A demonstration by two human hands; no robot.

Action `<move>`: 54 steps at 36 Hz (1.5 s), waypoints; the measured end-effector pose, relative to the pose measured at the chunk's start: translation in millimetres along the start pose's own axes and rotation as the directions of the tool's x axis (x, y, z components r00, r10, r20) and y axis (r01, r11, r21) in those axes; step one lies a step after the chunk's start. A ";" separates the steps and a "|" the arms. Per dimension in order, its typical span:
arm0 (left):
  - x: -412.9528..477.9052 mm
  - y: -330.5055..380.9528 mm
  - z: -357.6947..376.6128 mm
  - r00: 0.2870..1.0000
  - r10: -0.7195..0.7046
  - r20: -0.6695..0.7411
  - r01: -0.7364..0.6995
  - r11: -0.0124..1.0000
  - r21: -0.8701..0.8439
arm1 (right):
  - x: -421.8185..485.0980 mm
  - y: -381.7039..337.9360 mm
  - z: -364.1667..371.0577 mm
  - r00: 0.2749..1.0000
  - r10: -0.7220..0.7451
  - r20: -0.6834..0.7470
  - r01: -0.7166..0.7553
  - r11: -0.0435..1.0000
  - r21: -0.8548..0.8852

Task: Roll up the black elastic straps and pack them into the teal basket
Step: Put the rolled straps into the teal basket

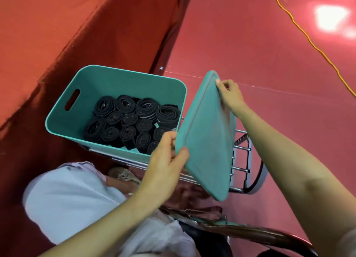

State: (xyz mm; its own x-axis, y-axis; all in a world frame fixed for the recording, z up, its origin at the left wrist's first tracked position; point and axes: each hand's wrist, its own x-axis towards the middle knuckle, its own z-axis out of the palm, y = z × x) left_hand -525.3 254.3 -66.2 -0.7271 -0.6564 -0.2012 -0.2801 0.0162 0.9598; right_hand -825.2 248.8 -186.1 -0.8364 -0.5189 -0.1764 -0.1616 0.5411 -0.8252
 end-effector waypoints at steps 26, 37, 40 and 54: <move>91.6 -49.4 -223.8 0.803 -0.278 -0.528 0.278 0.957 -0.081 | -55.6 -97.8 36.4 0.990 0.077 0.120 -0.099 0.978 0.183; 72.2 -19.9 -217.9 0.838 -0.207 -0.505 0.415 0.842 0.344 | -80.9 -113.2 47.3 0.966 0.164 0.199 -0.242 0.846 0.476; 68.1 -12.5 -216.7 0.834 -0.062 -0.548 0.335 0.846 0.415 | -87.2 -113.1 47.4 0.954 0.209 0.216 -0.292 0.814 0.502; 116.1 1.8 -230.3 0.916 -0.012 -0.400 0.291 0.708 0.643 | -134.4 -121.9 52.9 0.942 0.251 0.223 -0.335 0.649 0.683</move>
State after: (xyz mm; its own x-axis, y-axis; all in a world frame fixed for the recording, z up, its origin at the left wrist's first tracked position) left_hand -465.8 4.5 -42.8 -0.4120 -0.9036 -0.1178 -0.8130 0.3061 0.4953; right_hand -665.4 217.6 -90.2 -0.7119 -0.5001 -0.4930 0.5326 0.0731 -0.8432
